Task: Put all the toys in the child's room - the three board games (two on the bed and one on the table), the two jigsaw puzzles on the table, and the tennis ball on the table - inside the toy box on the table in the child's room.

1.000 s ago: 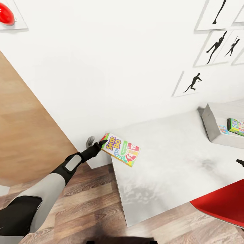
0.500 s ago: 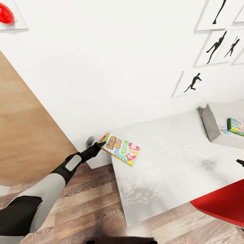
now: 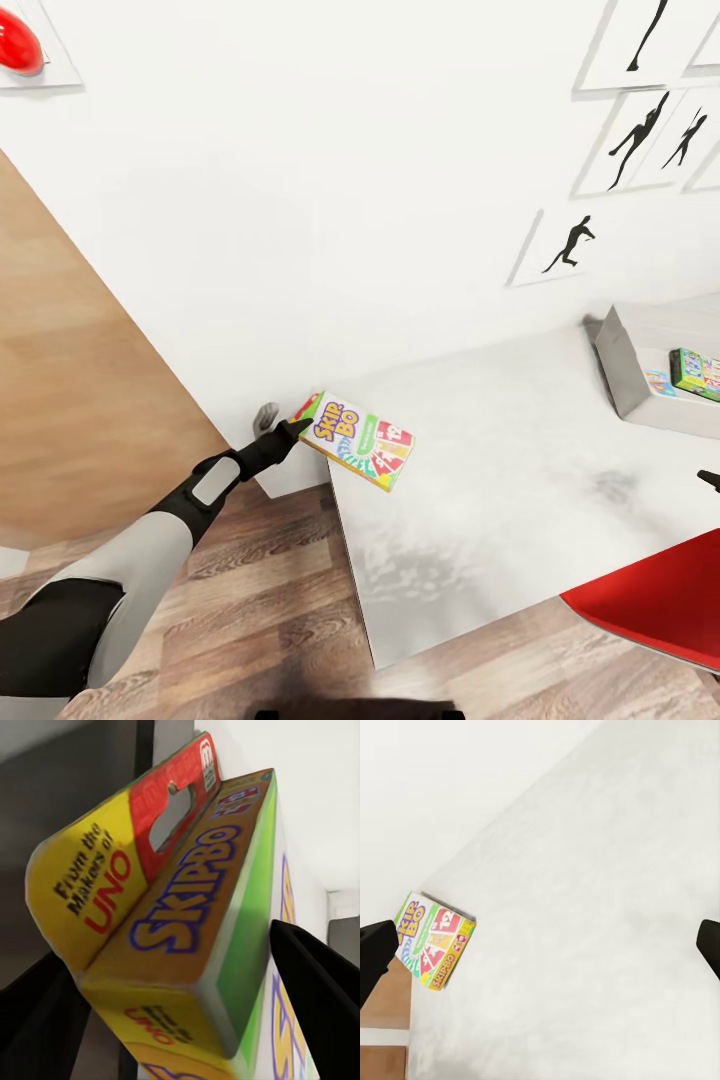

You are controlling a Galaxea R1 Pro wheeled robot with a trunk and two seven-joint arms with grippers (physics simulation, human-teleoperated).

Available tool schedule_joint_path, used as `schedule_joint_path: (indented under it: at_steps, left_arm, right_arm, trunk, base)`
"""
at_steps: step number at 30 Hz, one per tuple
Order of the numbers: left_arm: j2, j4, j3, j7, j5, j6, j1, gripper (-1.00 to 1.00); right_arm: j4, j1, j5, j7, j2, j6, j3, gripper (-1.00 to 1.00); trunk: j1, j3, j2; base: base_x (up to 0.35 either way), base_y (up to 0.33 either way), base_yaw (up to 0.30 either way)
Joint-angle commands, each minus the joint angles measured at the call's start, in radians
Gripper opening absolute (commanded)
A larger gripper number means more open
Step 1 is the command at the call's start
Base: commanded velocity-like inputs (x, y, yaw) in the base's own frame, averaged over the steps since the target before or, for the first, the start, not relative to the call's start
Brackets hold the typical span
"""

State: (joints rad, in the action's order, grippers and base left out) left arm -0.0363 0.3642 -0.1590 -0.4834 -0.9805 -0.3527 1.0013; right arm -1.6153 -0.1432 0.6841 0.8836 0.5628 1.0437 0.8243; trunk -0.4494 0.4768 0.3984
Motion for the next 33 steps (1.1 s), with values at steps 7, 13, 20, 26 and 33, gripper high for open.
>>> schedule_joint_path:
  at_steps: [7,13,20,26,33]
  left_arm:
    - [-0.003,-0.001,-0.005,-0.005,-0.004,-0.003,-0.002,-1.0]
    - [-0.003,-0.001,-0.005,-0.013,-0.007,-0.004,-0.004,-1.0]
    - [-0.003,0.009,-0.006,-0.044,-0.01,-0.003,-0.011,-1.0]
    - [-0.003,0.015,-0.006,-0.103,-0.01,-0.004,-0.019,-1.0]
    - [-0.004,0.018,-0.005,-0.163,-0.011,-0.005,-0.039,-1.0]
  right_arm:
    - [0.0,-0.001,-0.005,0.006,0.0,0.004,0.001,1.0]
    - [0.0,-0.001,-0.005,0.006,0.0,0.004,0.001,1.0]
    - [0.0,-0.001,-0.005,0.006,0.0,0.004,-0.002,1.0]
    - [0.0,-0.001,-0.005,0.006,0.0,0.004,-0.008,1.0]
    - [0.0,-0.001,-0.005,0.006,0.001,0.004,-0.013,1.0]
  trunk:
    - [-0.001,0.001,0.002]
    - [-0.001,0.001,0.002]
    - [-0.001,0.001,0.002]
    - [-0.001,0.001,0.002]
    - [-0.001,0.001,0.002]
  base:
    - [0.0,0.0,0.0]
    - [0.0,0.0,0.0]
    - [0.0,0.0,0.0]
    - [0.0,0.0,0.0]
    - [0.0,0.0,0.0]
